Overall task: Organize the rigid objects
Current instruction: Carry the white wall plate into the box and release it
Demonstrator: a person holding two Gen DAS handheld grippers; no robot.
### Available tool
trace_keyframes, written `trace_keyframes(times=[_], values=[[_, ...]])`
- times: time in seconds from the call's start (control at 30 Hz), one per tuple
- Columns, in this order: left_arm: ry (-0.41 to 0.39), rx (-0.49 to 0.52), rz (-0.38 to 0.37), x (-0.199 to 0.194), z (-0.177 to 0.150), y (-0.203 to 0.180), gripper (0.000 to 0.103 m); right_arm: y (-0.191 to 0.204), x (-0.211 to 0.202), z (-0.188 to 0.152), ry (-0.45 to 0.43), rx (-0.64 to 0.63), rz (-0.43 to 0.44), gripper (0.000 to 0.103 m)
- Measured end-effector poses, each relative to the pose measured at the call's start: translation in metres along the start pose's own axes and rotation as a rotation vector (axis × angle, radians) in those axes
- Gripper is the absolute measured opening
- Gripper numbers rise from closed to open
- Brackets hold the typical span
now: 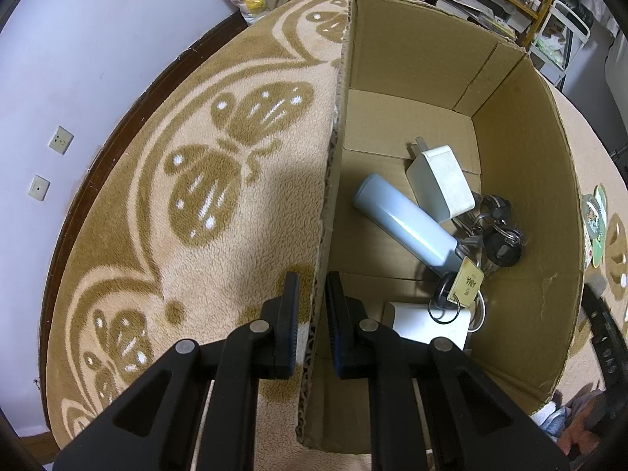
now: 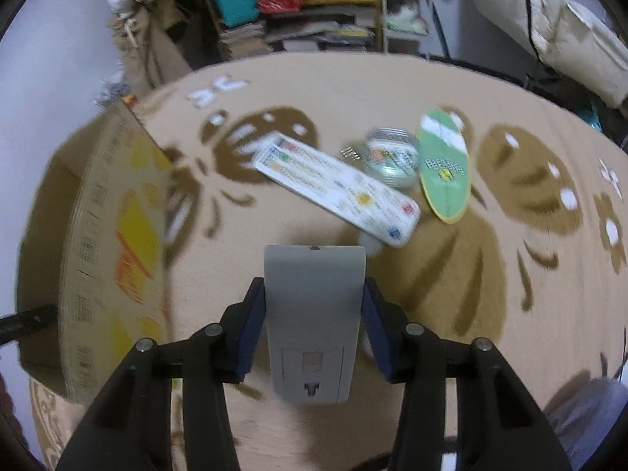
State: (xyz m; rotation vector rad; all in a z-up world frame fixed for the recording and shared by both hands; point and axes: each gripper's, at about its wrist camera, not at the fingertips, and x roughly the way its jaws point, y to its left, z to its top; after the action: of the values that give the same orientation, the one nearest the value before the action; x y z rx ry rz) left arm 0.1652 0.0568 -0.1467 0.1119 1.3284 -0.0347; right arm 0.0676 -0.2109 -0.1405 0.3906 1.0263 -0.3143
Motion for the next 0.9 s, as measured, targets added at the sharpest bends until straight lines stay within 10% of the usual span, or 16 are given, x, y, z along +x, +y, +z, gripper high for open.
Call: trace_keyframes(times=[0.57,0.9], values=[[0.0,0.026,0.013,-0.002,-0.001,-0.008,0.011,0.064,-0.071,0.039,-0.155,-0.12,0.298,0.051],[0.006,0.009,0.0,-0.003,0.0,-0.004,0.011,0.096,-0.085,0.051,-0.225,-0.196,0.285,0.051]])
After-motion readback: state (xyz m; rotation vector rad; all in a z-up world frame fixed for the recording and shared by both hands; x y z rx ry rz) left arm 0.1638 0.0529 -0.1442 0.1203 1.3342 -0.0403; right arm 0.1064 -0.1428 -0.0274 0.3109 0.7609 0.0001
